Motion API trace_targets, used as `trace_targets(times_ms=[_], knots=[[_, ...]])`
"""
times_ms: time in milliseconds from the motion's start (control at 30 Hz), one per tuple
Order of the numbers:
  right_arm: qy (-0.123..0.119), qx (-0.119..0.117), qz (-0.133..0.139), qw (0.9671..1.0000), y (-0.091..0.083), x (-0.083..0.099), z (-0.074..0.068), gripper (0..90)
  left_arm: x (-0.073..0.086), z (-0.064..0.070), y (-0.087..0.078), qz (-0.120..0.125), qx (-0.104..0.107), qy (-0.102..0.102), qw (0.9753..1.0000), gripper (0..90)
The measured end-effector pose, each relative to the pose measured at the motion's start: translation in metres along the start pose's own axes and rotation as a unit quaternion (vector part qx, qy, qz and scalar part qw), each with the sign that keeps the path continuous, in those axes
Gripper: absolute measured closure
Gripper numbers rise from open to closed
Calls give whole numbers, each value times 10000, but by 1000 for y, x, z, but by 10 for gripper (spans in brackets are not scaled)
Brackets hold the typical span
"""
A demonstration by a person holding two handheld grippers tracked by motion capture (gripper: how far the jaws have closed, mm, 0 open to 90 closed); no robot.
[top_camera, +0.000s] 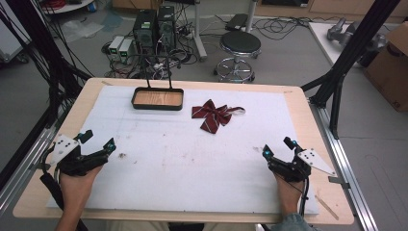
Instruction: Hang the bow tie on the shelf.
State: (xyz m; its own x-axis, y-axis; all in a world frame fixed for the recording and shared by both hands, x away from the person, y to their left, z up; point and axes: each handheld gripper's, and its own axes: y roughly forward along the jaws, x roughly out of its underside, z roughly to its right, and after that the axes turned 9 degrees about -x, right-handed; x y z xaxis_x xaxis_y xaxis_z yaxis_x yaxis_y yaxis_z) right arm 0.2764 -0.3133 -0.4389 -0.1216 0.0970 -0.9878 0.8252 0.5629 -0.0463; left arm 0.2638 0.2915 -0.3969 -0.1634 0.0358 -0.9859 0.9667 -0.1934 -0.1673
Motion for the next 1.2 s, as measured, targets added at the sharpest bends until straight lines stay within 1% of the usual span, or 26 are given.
trace_targets(times_ms=[133,167,267,300,400,433,467,500,600,700,767,833,867,900,933,967,1033,1067,1100,1167,1200], knots=[[-54,-3,-31,10000,0,-1,-1,105,-1,0,0,30,8,10,10000,175],[-58,4,-30,10000,0,-1,-2,105,-1,1,1,45,41,-40,10000,175],[-100,33,-35,9999,-1,-1,-2,105,-1,1,2,83,34,-59,9999,168],[-126,93,-102,9998,-1,-1,-2,105,-2,1,3,125,85,-116,9998,164],[-100,70,-111,9999,0,-1,-1,105,-2,1,5,120,62,-119,9998,163],[-95,55,-119,9999,0,-1,-1,105,-2,1,5,120,62,-106,9999,161],[-81,18,-215,9997,2,-2,-1,105,-1,1,6,132,39,-125,9998,161],[-121,-1,-232,9997,3,-2,-1,105,-1,0,6,147,13,-130,9998,157],[-109,-146,-277,9995,9,-7,-3,106,0,-2,8,148,-7,-186,9997,156],[-60,-302,-296,9991,20,-16,-5,107,0,-2,8,133,-18,-144,9998,156],[-76,-403,-343,9986,29,-24,-5,107,-1,-2,8,127,-25,-141,9998,156],[-94,-438,-360,9983,37,-32,-7,113,-2,-2,7,146,-35,-162,9998,156],[-188,-460,-353,9981,42,-35,-7,141,-2,-2,7,146,-35,-162,9998,156],[-239,-485,-382,9978,47,-37,-7,148,-3,-3,6,169,-29,-184,9997,156],[-239,-485,-382,9978,47,-37,-7,148,-3,-3,6,169,-29,-184,9997,156],[-314,-480,-472,9972,58,-42,-8,148,-3,-3,6,173,-34,-182,9997,156],[-428,-468,-507,9967,70,-47,-8,148,-4,-3,6,171,-3,-189,9997,156],[-456,-468,-556,9963,77,-49,-9,149,-4,-3,6,171,-3,-189,9997,156],[-494,-469,-535,9962,82,-51,-9,149,-4,-2,6,188,19,-207,9996,156],[-563,-447,-601,9956,99,-56,-8,154,-4,-1,6,179,34,-206,9996,157],[-557,-485,-616,9954,107,-57,-8,172,-4,-1,7,176,49,-186,9997,156]])
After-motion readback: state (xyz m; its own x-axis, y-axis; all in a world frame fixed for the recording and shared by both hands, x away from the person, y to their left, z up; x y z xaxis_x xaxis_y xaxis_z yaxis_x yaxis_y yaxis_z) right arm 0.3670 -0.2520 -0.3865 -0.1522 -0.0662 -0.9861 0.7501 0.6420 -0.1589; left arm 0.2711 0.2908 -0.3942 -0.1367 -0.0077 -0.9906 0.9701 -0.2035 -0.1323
